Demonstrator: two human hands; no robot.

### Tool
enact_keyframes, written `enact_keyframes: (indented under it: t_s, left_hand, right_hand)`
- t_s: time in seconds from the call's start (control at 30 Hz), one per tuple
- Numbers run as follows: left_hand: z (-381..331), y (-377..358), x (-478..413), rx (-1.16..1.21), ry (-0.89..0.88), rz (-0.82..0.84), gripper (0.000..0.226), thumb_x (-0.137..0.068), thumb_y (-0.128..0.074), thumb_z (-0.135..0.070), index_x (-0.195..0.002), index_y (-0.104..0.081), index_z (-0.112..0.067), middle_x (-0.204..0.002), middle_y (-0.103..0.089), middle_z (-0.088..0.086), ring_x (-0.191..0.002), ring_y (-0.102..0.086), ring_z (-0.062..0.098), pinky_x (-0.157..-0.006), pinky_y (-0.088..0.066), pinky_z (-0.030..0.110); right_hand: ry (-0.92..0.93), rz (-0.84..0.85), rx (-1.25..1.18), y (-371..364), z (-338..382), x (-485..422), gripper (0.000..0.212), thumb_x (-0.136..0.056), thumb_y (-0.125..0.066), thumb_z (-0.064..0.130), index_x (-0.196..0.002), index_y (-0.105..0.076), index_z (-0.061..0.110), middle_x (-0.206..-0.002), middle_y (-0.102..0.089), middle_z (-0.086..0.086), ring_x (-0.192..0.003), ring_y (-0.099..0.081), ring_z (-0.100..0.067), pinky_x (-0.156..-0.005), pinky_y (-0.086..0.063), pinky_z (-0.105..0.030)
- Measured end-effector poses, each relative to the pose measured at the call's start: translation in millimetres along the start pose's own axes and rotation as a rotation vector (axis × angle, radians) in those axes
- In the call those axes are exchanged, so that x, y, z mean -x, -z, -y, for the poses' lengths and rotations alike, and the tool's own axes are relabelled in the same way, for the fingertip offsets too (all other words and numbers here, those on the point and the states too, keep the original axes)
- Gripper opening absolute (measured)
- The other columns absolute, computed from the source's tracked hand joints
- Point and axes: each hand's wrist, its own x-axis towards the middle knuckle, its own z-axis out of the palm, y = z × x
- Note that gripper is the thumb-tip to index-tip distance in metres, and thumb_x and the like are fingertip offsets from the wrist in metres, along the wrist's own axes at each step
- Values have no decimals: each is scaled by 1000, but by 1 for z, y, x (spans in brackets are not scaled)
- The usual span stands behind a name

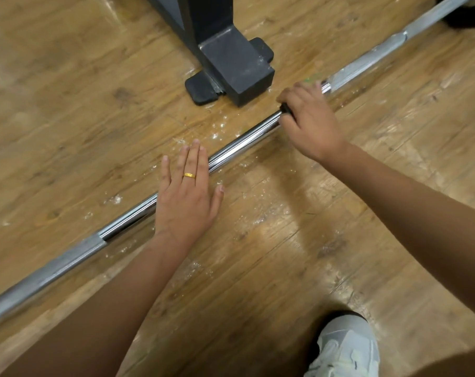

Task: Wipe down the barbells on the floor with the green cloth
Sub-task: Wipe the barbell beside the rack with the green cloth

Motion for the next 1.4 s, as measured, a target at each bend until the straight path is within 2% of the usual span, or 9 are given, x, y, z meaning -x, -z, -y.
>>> enact_keyframes:
  t_s: [0.17, 0.23, 0.37, 0.5, 0.6, 0.83, 1.1, 1.27, 1.4]
  left_hand:
    - [12, -1, -7, 45, -14, 9, 73, -103, -38, -49, -158, -22, -3, -164, -26, 15, -153, -23, 28, -125, -16, 51]
    - [17, -1, -9, 50, -21, 16, 71, -104, -37, -46, -157, -22, -3, -164, -27, 15, -153, -24, 30, -125, -17, 51]
    - [22, 3, -17, 121, 13, -6, 69, -102, -36, -44, -156, -28, -2, -163, -30, 15, -153, -23, 30, -124, -14, 51]
    - [21, 7, -17, 278, 80, -71, 63, -102, -42, -33, -155, -30, -2, -163, -28, 15, -154, -18, 26, -126, -3, 49]
    - [9, 6, -11, 136, 108, -22, 68, -100, -34, -36, -158, -21, -2, -166, -19, 15, -156, -10, 26, -125, 1, 51]
    - [-8, -8, -19, -15, 235, -29, 84, -99, -34, -54, -159, -12, 1, -168, -9, 19, -156, -5, 33, -125, 0, 52]
    - [6, -15, -30, -11, 208, -63, 84, -98, -41, -52, -158, -16, 0, -167, -16, 17, -155, -10, 32, -126, -7, 51]
    - [17, -13, -44, 30, 236, -57, 79, -98, -42, -49, -158, -20, -2, -165, -21, 16, -155, -10, 32, -125, -3, 52]
    - [26, -13, -55, 47, 249, -68, 78, -99, -40, -50, -157, -24, -1, -165, -24, 16, -155, -12, 32, -125, -5, 52]
  right_hand:
    - [254, 125, -10, -6, 11, -2, 43, -95, -40, 20, -134, -53, 5, -132, -56, -11, -131, -43, -27, -123, -13, -39]
    - [167, 71, 4, 0, -4, -9, 44, -96, -39, 18, -135, -52, 4, -134, -56, -15, -131, -42, -30, -120, -23, -47]
    - [-50, -32, -8, 0, -10, -16, 45, -101, -38, 16, -144, -45, 3, -148, -47, -14, -146, -27, -30, -122, -16, -51]
    - [87, -6, -2, -20, 21, -7, 47, -103, -37, 20, -148, -42, 5, -154, -42, -10, -150, -21, -27, -125, -9, -49]
    - [203, 6, 53, -23, 18, -6, 48, -105, -37, 22, -151, -38, 7, -156, -38, -9, -151, -19, -25, -126, -9, -46]
    - [-15, -142, -74, -25, 1, -22, 48, -103, -34, 23, -145, -45, 3, -152, -44, -13, -150, -21, -30, -124, -13, -51]
    - [322, -68, 37, -43, 29, -24, 48, -100, -41, 21, -146, -44, 7, -148, -47, -10, -145, -31, -28, -125, -15, -45]
    - [64, -121, -17, -23, -15, -51, 49, -99, -40, 17, -147, -44, 5, -152, -44, -11, -149, -25, -28, -124, -15, -49]
    - [36, -84, -20, -23, 1, -63, 48, -101, -38, 19, -147, -44, 5, -153, -43, -10, -150, -22, -28, -125, -9, -47]
